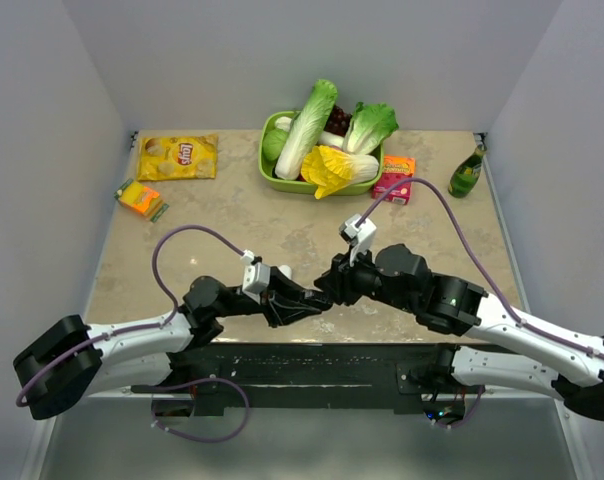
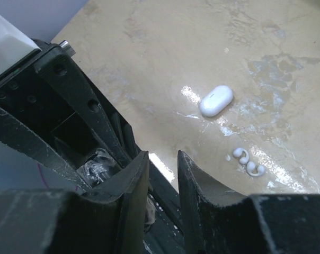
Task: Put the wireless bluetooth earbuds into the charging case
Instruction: Close the charging case, then place the charging case at the center of the board, then pick up the charging case at the center of the board.
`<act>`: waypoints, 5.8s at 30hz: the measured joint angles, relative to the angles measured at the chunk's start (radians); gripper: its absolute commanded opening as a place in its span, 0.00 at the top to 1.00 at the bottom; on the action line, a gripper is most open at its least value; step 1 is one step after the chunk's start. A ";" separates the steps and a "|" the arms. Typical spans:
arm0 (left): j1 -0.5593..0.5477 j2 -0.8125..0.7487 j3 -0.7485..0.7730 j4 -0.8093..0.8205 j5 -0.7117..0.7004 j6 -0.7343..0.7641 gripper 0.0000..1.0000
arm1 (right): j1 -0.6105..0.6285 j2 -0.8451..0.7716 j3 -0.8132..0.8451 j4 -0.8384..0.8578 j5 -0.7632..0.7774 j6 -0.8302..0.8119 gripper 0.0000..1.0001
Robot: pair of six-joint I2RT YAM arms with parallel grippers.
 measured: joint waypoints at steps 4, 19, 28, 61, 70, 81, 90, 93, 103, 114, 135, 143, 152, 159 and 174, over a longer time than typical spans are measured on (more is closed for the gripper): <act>0.000 -0.009 -0.001 0.001 -0.012 0.000 1.00 | 0.000 0.000 -0.002 0.011 -0.034 -0.003 0.65; 0.213 0.160 0.140 -0.294 -0.381 -0.192 1.00 | 0.000 -0.163 -0.168 0.034 0.287 0.068 0.50; 0.461 0.519 0.416 -0.608 -0.358 -0.210 0.98 | 0.000 0.038 -0.229 0.042 0.261 0.080 0.49; 0.575 0.305 0.488 -1.015 -0.578 -0.183 0.00 | 0.000 0.015 -0.259 0.107 0.255 0.087 0.48; 0.383 -0.013 0.043 -0.866 -0.660 -0.417 0.07 | 0.000 -0.013 -0.275 0.114 0.270 0.089 0.48; 0.286 0.033 -0.024 -0.792 -0.768 -0.484 1.00 | 0.000 -0.056 -0.307 0.111 0.284 0.100 0.48; 0.268 0.145 -0.040 -0.725 -0.780 -0.478 1.00 | 0.000 -0.055 -0.330 0.109 0.284 0.108 0.48; 0.255 0.193 -0.031 -0.671 -0.775 -0.476 1.00 | 0.000 -0.051 -0.330 0.110 0.284 0.108 0.49; 0.191 0.301 0.017 -0.591 -0.737 -0.459 1.00 | 0.000 -0.041 -0.331 0.110 0.286 0.107 0.48; 0.160 0.388 0.082 -0.566 -0.699 -0.436 1.00 | 0.000 -0.014 -0.331 0.110 0.291 0.107 0.48; 0.091 0.017 0.109 -0.823 -0.924 -0.362 0.00 | 0.000 -0.032 -0.329 0.103 0.311 0.090 0.47; 0.141 0.036 0.117 -0.821 -0.895 -0.283 0.00 | 0.000 -0.030 -0.327 0.100 0.315 0.079 0.47; 0.129 0.181 0.233 -0.907 -0.795 -0.181 0.00 | 0.000 -0.071 -0.327 0.097 0.317 0.068 0.47; 0.079 0.270 0.272 -1.003 -0.832 -0.192 0.00 | 0.000 -0.074 -0.327 0.094 0.317 0.068 0.47; -0.019 0.488 0.443 -1.123 -0.985 -0.305 0.02 | 0.000 -0.088 -0.327 0.090 0.317 0.069 0.47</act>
